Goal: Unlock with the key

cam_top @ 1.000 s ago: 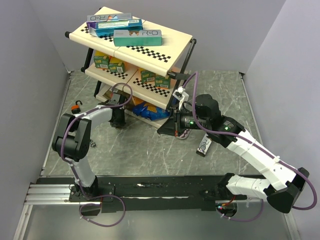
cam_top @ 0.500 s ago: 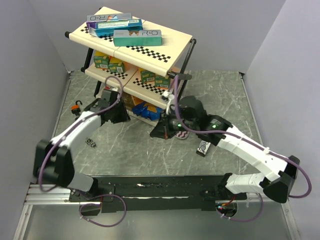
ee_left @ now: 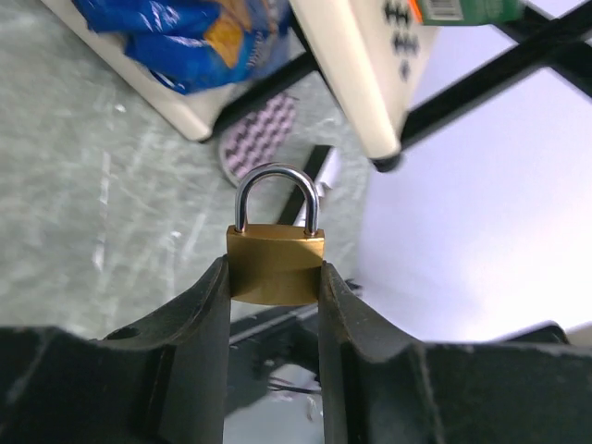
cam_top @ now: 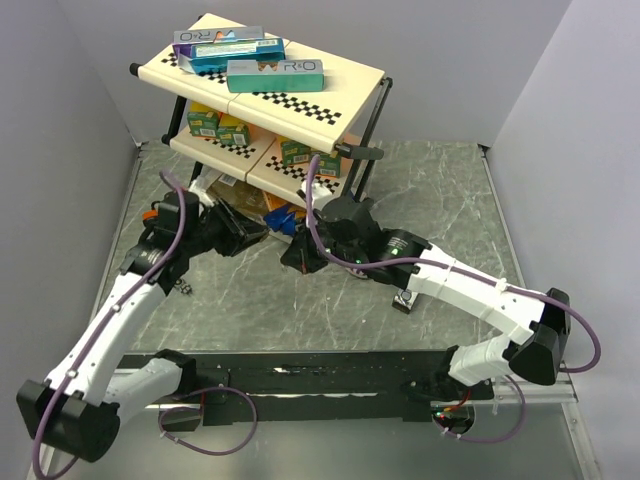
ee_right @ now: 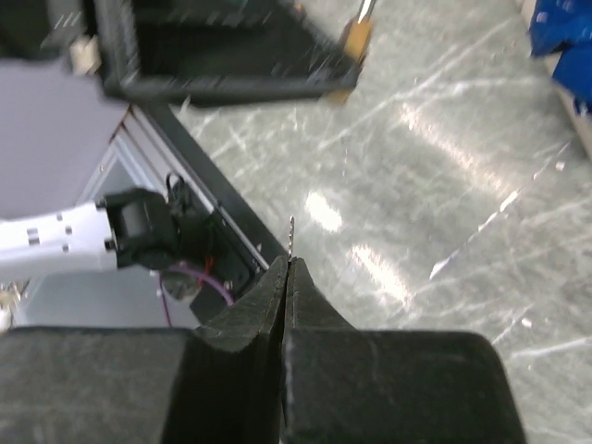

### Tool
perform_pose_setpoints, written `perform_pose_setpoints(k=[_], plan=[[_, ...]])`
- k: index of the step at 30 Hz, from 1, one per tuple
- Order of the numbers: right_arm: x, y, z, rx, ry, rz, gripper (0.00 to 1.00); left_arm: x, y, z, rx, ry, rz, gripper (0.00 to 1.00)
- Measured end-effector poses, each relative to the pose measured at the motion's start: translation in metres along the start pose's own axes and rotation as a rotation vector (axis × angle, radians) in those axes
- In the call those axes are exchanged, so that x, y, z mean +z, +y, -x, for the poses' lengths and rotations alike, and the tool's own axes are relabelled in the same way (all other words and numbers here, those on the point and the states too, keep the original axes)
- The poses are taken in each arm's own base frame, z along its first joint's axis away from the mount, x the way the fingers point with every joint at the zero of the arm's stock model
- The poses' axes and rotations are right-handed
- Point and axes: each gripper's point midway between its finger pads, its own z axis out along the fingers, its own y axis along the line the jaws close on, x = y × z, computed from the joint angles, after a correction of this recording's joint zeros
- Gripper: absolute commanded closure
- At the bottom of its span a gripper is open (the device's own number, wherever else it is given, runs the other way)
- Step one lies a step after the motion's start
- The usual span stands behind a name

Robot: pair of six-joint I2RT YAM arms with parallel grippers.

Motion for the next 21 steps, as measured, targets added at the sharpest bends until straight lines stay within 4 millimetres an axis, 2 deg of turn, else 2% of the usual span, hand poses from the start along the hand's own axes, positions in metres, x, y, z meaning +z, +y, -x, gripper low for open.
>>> perform_pose_setpoints(k=[6,13,21], plan=[[0.011,0.002,0.012,-0.005,-0.037,-0.016,1.0,-0.014,-0.013,-0.003,-0.078,-0.006,-0.04,0.99],[0.023,-0.002,0.014,-0.014,-0.032,-0.042,1.0,-0.012,-0.002,-0.01,-0.131,0.012,-0.014,0.99],[0.036,-0.002,0.019,-0.031,-0.029,-0.052,1.0,-0.012,-0.001,-0.011,-0.138,0.017,-0.013,0.99]])
